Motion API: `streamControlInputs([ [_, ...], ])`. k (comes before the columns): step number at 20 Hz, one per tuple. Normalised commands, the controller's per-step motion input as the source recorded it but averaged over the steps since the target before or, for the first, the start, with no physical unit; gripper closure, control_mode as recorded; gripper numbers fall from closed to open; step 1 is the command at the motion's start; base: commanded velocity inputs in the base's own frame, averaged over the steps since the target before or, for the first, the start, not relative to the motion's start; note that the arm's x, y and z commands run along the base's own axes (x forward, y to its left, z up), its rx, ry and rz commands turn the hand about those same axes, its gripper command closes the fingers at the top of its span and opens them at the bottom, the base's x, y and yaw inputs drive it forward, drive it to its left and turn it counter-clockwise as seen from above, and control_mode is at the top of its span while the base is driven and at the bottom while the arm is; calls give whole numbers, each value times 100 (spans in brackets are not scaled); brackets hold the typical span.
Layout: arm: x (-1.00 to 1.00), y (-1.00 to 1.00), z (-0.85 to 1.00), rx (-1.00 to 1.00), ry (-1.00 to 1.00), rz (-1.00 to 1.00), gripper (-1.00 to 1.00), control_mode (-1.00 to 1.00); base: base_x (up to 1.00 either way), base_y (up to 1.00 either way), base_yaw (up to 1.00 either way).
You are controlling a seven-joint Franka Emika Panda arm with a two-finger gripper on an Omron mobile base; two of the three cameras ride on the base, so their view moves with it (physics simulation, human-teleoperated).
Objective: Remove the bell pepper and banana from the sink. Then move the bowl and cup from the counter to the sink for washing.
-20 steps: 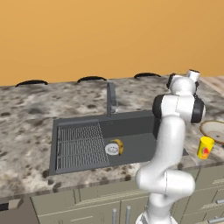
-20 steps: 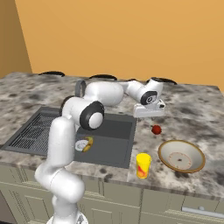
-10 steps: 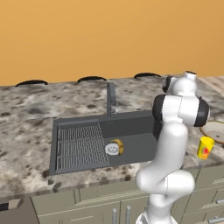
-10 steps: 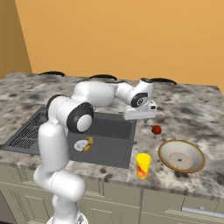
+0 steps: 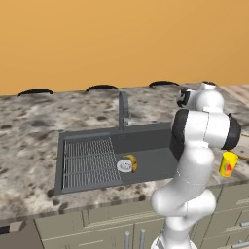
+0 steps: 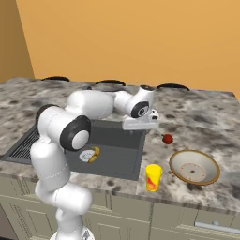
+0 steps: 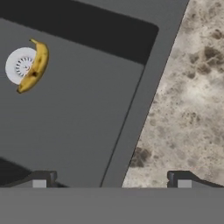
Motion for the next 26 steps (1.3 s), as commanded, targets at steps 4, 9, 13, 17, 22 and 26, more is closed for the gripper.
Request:
streamControlInputs([
  [4, -30, 35, 0, 0, 0, -12, -100, -100, 0, 0, 0],
  [9, -24, 38, 0, 0, 0, -11, -100, -100, 0, 0, 0],
  [13, -16, 40, 0, 0, 0, -12, -100, -100, 0, 0, 0],
  [17, -9, 40, 0, 0, 0, -12, -100, -100, 0, 0, 0],
  [22, -4, 43, -2, -1, 0, -12, -100, -100, 0, 0, 0],
  [26, 0, 42, -9, -2, 0, -8, -100, -100, 0, 0, 0],
])
